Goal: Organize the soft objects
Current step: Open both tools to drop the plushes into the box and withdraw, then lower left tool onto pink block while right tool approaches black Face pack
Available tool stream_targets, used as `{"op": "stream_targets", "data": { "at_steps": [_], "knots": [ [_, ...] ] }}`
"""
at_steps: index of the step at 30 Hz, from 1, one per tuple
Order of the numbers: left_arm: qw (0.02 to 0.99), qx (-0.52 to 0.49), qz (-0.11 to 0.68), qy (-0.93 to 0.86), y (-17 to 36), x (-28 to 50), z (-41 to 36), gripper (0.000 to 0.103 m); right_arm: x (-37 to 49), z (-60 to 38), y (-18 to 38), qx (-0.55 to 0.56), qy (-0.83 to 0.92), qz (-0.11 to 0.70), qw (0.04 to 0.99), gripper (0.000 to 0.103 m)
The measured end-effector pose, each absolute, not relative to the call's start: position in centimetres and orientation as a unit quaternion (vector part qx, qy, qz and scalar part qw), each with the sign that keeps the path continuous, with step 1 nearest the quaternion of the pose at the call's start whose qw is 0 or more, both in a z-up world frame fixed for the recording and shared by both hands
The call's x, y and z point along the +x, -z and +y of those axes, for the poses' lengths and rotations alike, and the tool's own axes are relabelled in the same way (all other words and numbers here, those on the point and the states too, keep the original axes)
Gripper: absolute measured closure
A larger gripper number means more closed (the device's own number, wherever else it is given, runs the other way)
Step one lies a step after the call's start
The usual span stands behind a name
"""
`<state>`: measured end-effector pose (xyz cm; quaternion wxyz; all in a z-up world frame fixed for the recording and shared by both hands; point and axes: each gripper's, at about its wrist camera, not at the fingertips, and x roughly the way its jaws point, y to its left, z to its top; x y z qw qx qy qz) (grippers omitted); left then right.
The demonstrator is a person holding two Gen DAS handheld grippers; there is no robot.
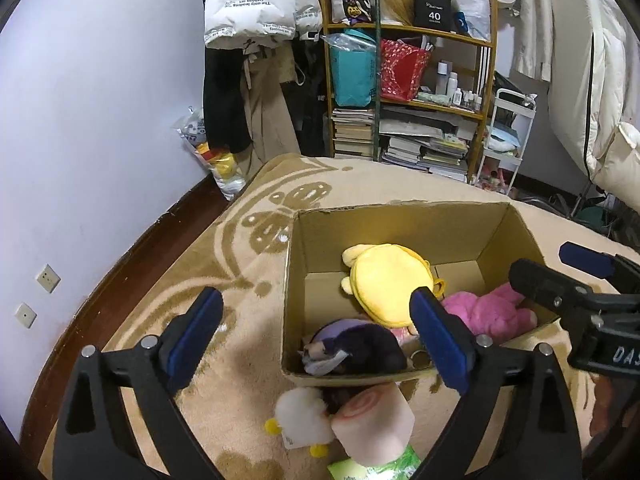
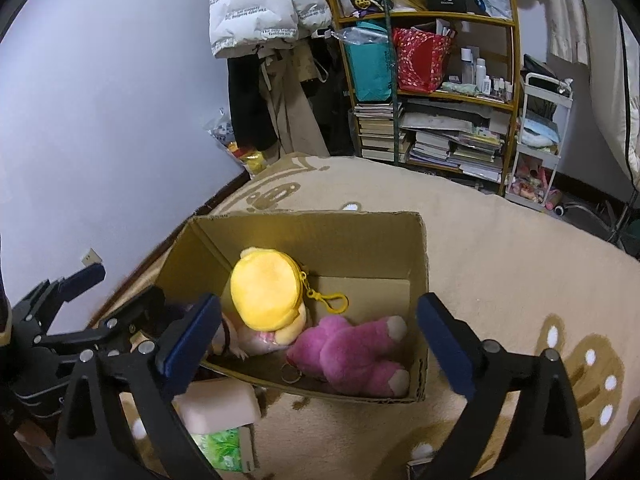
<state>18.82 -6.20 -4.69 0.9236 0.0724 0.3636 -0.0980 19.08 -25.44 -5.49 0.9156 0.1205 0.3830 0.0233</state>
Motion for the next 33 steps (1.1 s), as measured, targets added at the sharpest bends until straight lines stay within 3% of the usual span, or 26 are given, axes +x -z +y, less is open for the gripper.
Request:
{"op": "stream_targets", "data": {
  "at_steps": [15, 33],
  "knots": [
    [0.921, 0.06, 0.374, 0.091, 2.9, 15.9, -4.6, 0.004, 16.4, -27.3, 3.1, 0.134, 0.003, 0.373, 0.918, 0.0],
    [0.901, 0.077, 0.416, 0.099, 4.7, 13.7, -5.2, 0.004, 11.5, -29.8, 4.5, 0.152, 0.073, 0.44, 0.882, 0.0]
  ]
}}
